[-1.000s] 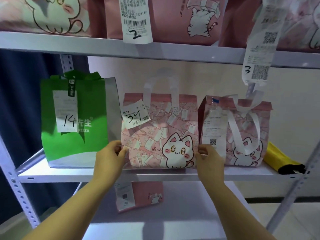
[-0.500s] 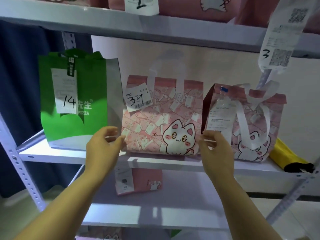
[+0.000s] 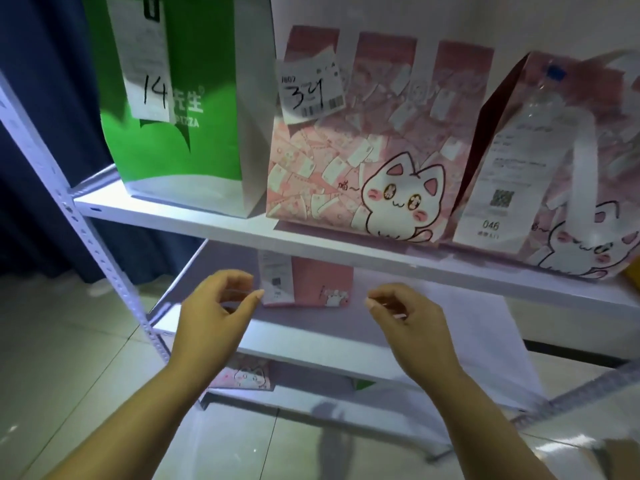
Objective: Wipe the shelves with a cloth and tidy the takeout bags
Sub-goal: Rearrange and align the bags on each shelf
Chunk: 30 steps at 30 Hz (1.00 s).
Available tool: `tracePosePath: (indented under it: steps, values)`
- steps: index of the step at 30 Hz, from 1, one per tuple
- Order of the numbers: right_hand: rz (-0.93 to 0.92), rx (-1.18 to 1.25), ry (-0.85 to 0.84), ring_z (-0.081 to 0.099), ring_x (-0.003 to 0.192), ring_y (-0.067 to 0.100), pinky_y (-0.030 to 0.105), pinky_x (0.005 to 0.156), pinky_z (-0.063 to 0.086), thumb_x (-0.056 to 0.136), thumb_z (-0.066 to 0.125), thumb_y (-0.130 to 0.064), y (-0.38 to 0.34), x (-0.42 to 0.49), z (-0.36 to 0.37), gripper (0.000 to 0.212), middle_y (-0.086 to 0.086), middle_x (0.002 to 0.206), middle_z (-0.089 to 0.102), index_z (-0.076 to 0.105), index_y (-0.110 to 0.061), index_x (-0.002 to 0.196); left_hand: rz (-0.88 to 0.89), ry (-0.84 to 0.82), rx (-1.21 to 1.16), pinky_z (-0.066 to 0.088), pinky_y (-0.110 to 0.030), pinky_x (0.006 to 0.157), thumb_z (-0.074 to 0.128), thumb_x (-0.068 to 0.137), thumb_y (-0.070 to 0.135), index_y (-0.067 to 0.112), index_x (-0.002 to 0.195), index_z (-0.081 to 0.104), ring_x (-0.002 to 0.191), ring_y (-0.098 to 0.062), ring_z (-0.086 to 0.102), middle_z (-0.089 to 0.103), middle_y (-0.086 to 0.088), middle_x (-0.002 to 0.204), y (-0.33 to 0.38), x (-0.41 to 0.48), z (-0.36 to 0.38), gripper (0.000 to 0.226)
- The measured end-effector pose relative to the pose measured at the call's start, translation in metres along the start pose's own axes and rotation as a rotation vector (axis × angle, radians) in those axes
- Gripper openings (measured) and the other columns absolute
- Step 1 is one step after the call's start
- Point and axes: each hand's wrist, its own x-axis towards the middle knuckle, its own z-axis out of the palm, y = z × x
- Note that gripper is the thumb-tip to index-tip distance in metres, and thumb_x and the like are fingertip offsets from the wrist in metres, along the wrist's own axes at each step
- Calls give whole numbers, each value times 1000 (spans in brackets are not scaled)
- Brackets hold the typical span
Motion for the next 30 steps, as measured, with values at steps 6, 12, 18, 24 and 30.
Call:
tracePosePath:
  steps: [6, 12, 18, 24, 30]
  values:
    - [173, -23, -103, 58, 74, -4, 10, 64, 45, 86, 64, -26, 56, 3, 39, 9, -15, 77, 65, 63, -33, 80, -164, -126, 68, 44, -12, 59, 70, 81, 21, 27, 90, 61, 82, -2, 62, 64, 13, 88, -63, 1, 25, 14]
    - [319, -86, -73, 61, 75, 7, 16, 64, 44, 85, 62, -24, 110, 30, 80, 10, -11, 79, 65, 61, -31, 77, -257, -250, 80, 43, -14, 59, 68, 83, 22, 24, 91, 61, 81, -8, 62, 64, 6, 86, -124, 23, 51, 11]
    - [419, -160, 24, 57, 68, 8, 14, 56, 40, 86, 62, -22, 164, 71, 119, 11, 1, 87, 67, 63, -23, 97, -269, -291, 145, 43, -17, 59, 66, 84, 28, 26, 93, 58, 79, -5, 60, 63, 9, 86, -177, 62, 69, 12]
    - [478, -234, 31, 58, 105, 21, 25, 90, 45, 84, 67, -22, 206, 108, 148, 54, 9, 126, 55, 44, -11, 131, -339, -369, 197, 39, -31, 92, 64, 86, 29, 13, 131, 46, 113, -21, 53, 54, -3, 129, -214, 101, 102, 51]
    - [491, -285, -79, 39, 131, 29, 37, 104, 36, 79, 70, -16, 215, 132, 158, 79, 11, 144, 39, 26, -9, 143, -247, -504, 133, 37, -27, 93, 60, 89, 13, 21, 143, 29, 124, -26, 45, 40, -1, 145, -231, 120, 132, 63]
